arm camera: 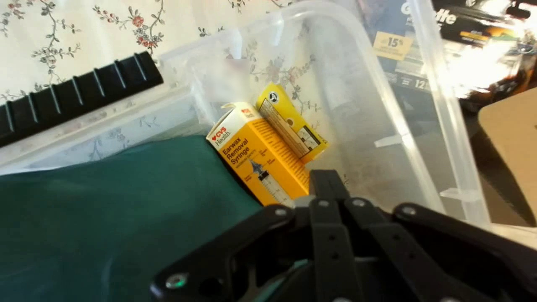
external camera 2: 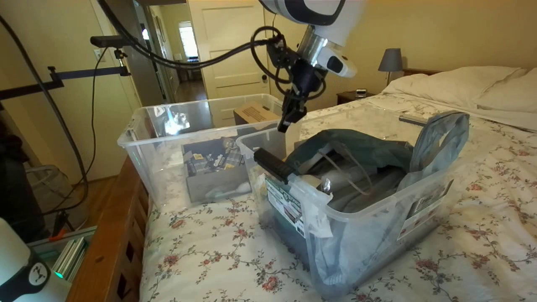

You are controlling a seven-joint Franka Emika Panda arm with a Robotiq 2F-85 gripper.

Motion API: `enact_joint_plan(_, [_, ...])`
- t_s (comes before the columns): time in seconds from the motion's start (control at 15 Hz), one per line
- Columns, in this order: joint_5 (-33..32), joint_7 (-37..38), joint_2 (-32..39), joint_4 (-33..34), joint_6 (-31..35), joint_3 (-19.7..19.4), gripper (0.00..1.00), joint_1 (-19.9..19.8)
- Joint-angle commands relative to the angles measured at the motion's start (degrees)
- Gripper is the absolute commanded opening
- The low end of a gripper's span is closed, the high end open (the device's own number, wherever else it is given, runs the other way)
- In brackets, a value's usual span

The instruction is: Remove the small yellow box from the container on the right and put it in the container on the left

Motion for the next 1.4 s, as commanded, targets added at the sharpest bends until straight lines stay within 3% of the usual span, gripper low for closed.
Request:
enact_joint_plan(0.0, [1.50,-2.96,-6.87,-6.48,0.46,0.66,0.27,-0.67])
enact_joint_plan(0.13, [0.52,-5.67,-8.11,-9.81,3.46,1.11,0.31,0.02])
enact_joint_plan(0.53, [1.37,-11.28,-4.30,-14.91,14.22,2.58,0.71,0.35])
enact_joint_plan(0.8, [9.60,-21.62,-2.15,-13.46,15.55,3.92,0.98,-4.49])
enact_joint_plan(0.87, [11.23,-24.74,-2.13,-13.29,14.77,4.06,1.00,-5.70])
enact_joint_plan(0.93, [7.54,-19.41,-1.97,-14.00,15.47,3.03,0.89,-3.12])
enact_joint_plan(1.07, [9.45,-23.13,-2.01,-13.68,15.33,3.15,1.00,-5.03])
enact_joint_plan(1.33, [7.48,-32.99,-4.77,-19.23,28.40,4.20,1.00,-4.24])
